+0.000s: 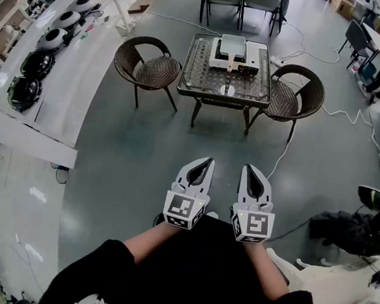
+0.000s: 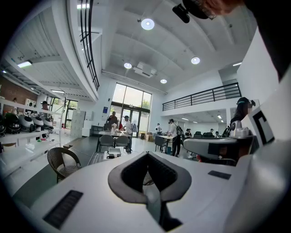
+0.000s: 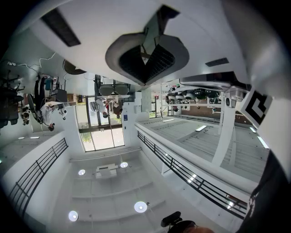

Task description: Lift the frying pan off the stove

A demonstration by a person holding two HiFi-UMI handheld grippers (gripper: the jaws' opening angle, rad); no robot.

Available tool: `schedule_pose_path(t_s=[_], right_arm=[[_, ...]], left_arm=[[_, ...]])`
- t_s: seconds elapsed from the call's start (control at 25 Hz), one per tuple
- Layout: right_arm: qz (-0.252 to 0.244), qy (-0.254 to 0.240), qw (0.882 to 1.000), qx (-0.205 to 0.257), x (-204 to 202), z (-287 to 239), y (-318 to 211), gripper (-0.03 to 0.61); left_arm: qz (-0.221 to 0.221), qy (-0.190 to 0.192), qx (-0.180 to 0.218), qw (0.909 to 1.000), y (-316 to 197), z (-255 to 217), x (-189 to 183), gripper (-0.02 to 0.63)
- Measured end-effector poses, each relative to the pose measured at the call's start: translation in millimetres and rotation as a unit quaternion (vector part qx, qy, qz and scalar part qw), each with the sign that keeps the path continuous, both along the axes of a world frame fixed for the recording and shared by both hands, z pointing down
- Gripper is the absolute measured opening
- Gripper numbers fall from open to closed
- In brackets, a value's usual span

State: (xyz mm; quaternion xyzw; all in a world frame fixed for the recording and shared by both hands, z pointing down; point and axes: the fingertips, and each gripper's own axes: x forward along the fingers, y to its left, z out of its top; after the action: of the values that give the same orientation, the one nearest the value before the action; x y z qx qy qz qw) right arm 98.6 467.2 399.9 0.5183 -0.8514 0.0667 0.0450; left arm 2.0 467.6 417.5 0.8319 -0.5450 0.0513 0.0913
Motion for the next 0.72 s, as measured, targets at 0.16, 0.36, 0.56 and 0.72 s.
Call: schedule_pose_path(t_s=[0.16,0.36,0.56,0.72], right_arm=[[-0.011,-0.006,1.0,0.008,8,-1,-4,0.029],[-0.012,-0.03,0.999,0.005,17,11,-10,0.031],[-0.003,-0.033,0.999,-0.005,22,20,-31,0.031],[-0.008,-0.028,0.999,-0.019,14,37,-55,0.031]], left_arm=[[0.003,0.008,0.007,0.9999,-5,-2,14,0.014],[0.009,0.004,0.002,0.9999,-9,10,22,0.015],[0.01,0.001,-0.005,0.9999,-30,21,21,0.015],[0.011,0.008,-0.015,0.9998,-59,36,13,0.014]])
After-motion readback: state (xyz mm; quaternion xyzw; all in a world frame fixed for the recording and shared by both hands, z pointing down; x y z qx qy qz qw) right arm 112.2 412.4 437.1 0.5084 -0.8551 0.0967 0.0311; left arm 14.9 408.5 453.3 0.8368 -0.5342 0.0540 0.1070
